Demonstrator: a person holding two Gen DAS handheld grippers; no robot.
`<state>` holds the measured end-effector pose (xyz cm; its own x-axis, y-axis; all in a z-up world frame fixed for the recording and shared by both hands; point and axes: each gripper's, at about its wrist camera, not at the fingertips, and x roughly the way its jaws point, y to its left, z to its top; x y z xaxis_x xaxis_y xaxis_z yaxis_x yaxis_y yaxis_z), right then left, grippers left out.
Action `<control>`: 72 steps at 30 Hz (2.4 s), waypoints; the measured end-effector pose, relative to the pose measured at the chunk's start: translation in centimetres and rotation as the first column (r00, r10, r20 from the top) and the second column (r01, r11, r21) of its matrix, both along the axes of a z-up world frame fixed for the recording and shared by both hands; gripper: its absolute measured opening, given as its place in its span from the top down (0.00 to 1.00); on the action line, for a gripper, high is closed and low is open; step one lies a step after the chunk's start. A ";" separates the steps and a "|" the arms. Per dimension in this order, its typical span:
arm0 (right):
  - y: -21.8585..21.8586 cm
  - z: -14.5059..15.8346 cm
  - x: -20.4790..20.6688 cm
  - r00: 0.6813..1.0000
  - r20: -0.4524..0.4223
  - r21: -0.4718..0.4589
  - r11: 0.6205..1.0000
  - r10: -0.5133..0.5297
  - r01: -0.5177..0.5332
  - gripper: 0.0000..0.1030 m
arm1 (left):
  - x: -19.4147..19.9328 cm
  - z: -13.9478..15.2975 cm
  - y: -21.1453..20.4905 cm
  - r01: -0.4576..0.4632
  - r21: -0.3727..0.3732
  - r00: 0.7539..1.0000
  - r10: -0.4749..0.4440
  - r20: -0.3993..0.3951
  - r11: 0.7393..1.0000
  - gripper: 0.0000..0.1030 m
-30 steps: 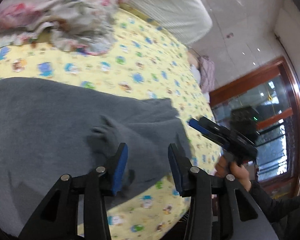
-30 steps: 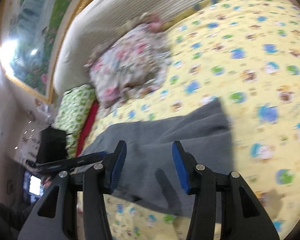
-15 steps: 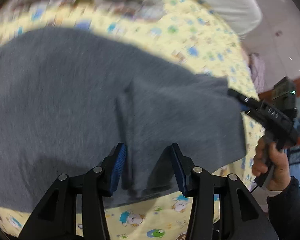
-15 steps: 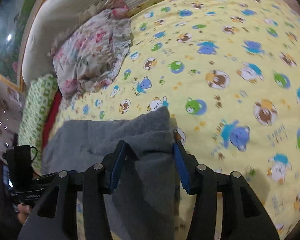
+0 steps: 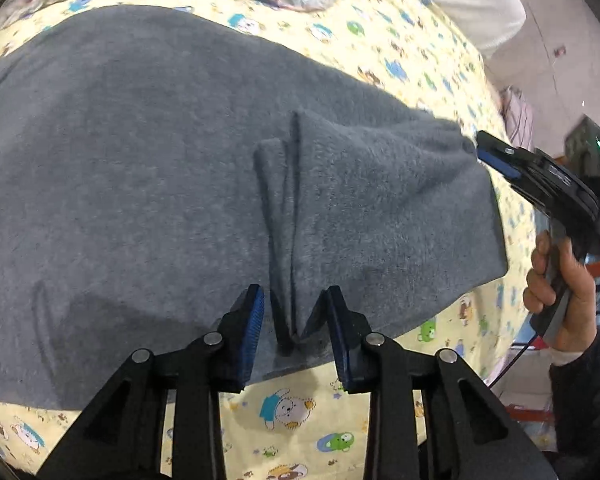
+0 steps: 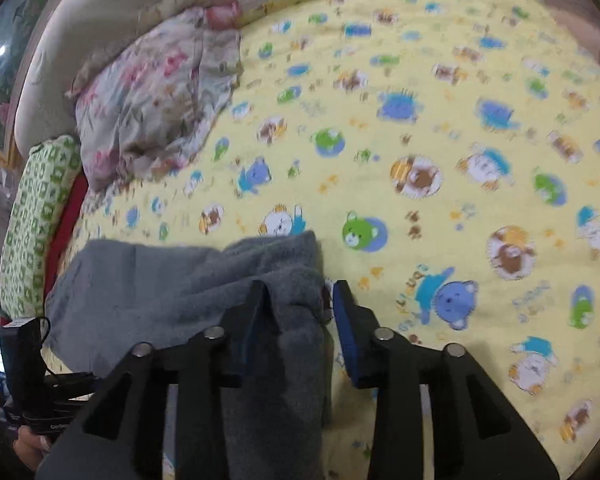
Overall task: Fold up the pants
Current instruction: 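Open both grippers and release the folded grey pants, then grasp the pants edge with the left gripper while the right gripper grasps the other corner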
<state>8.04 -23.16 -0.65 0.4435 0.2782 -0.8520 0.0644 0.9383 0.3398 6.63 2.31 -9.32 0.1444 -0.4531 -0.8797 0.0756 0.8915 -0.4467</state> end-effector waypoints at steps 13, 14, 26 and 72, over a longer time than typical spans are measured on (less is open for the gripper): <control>12.4 0.7 -1.0 0.944 0.045 0.274 0.904 0.328 -0.327 0.63 | -0.4 2.2 1.0 -0.020 -0.105 0.999 0.024 0.038 0.994 0.67; 13.2 -0.1 -0.9 0.937 0.020 0.266 0.902 0.348 -0.340 0.63 | -0.5 1.7 0.5 -0.010 -0.099 0.999 0.013 0.029 0.995 0.67; 17.7 -0.2 0.8 0.904 -0.019 0.232 0.881 0.428 -0.412 0.63 | -3.7 2.4 5.3 -0.129 -0.125 0.991 0.132 0.019 0.984 0.67; 58.9 -2.8 8.9 0.185 -0.089 0.081 0.192 0.979 -0.978 0.45 | -18.1 -0.6 40.0 -0.923 -0.138 0.376 0.918 -0.129 0.359 0.45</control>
<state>16.95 35.76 -3.46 -0.2725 0.4262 -0.8626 -0.8728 0.2678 0.4080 -11.51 42.36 -9.91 0.5434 -0.1804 -0.8199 -0.7585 0.3130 -0.5716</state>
